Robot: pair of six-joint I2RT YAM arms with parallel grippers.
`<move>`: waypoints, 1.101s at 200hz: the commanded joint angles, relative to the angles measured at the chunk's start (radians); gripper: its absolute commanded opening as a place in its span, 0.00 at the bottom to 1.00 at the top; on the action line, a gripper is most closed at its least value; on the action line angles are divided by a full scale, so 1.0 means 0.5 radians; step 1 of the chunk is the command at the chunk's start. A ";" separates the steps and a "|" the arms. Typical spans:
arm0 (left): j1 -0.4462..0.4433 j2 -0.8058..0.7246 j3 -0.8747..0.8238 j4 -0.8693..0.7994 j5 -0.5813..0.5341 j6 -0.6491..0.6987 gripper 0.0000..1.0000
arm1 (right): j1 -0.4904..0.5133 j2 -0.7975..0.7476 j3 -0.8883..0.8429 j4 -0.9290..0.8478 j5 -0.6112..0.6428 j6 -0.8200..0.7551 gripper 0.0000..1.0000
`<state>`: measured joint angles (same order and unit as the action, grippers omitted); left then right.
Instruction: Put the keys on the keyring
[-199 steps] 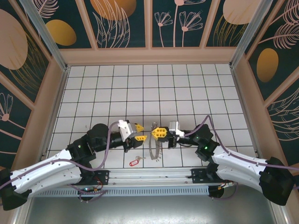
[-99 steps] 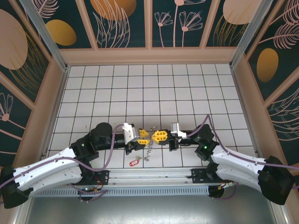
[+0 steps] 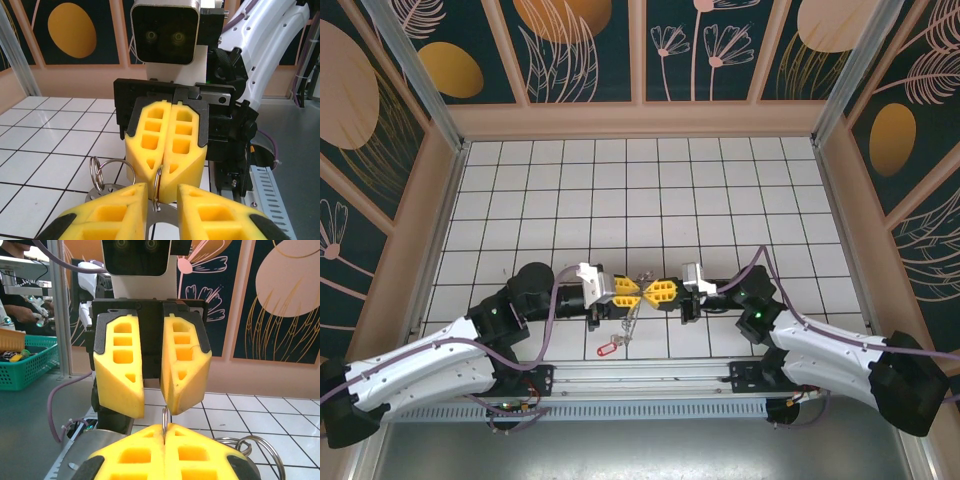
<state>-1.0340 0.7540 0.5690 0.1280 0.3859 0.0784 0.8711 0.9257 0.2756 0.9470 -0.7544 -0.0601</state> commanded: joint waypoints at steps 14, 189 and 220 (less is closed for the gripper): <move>0.005 0.041 0.059 0.088 0.036 0.031 0.20 | -0.012 -0.001 0.050 0.174 -0.041 0.037 0.00; 0.003 -0.044 0.106 -0.139 -0.112 0.159 0.00 | 0.048 -0.408 0.084 -0.645 0.496 -0.287 0.31; 0.005 -0.023 0.163 -0.232 -0.108 0.191 0.00 | 0.063 -0.452 0.132 -0.773 0.492 -0.338 0.26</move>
<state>-1.0332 0.7433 0.5938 0.0330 0.3359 0.1398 0.8906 0.7151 0.2947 0.6449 -0.5480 -0.1829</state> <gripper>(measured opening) 0.045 0.284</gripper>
